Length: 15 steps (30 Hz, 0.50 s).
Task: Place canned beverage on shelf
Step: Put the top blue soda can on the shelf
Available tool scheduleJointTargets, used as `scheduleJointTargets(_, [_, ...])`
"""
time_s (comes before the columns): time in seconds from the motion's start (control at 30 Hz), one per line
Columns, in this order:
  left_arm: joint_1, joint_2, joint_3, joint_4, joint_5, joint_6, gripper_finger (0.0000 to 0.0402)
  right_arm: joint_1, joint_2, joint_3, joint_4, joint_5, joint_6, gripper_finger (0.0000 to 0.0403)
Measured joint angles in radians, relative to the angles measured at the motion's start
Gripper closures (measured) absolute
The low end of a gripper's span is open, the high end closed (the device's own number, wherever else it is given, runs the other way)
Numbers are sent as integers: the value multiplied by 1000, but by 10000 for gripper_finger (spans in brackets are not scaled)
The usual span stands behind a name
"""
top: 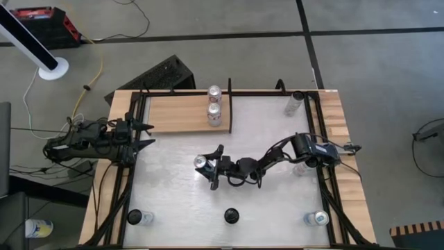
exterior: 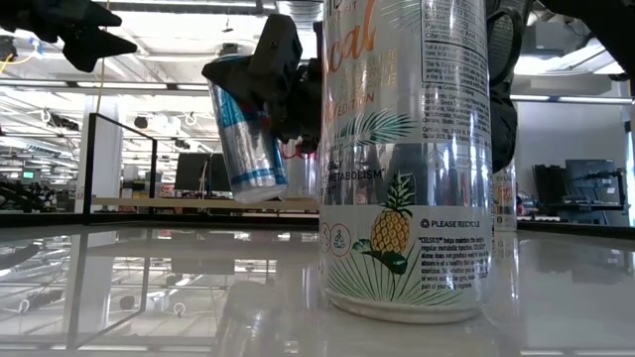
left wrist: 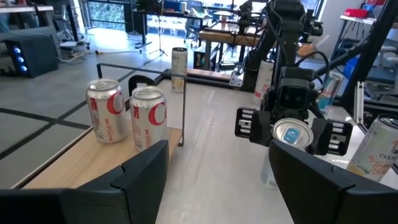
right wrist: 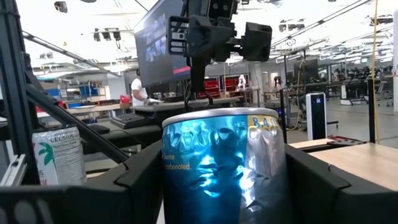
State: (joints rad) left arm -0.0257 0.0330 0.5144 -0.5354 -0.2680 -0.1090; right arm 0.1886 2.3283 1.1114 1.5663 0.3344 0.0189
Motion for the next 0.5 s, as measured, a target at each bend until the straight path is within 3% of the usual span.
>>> scheduleJointTargets(0.5, [0, 0, 0, 0, 0, 0, 141, 0, -1, 0, -32, -2, 0, 112])
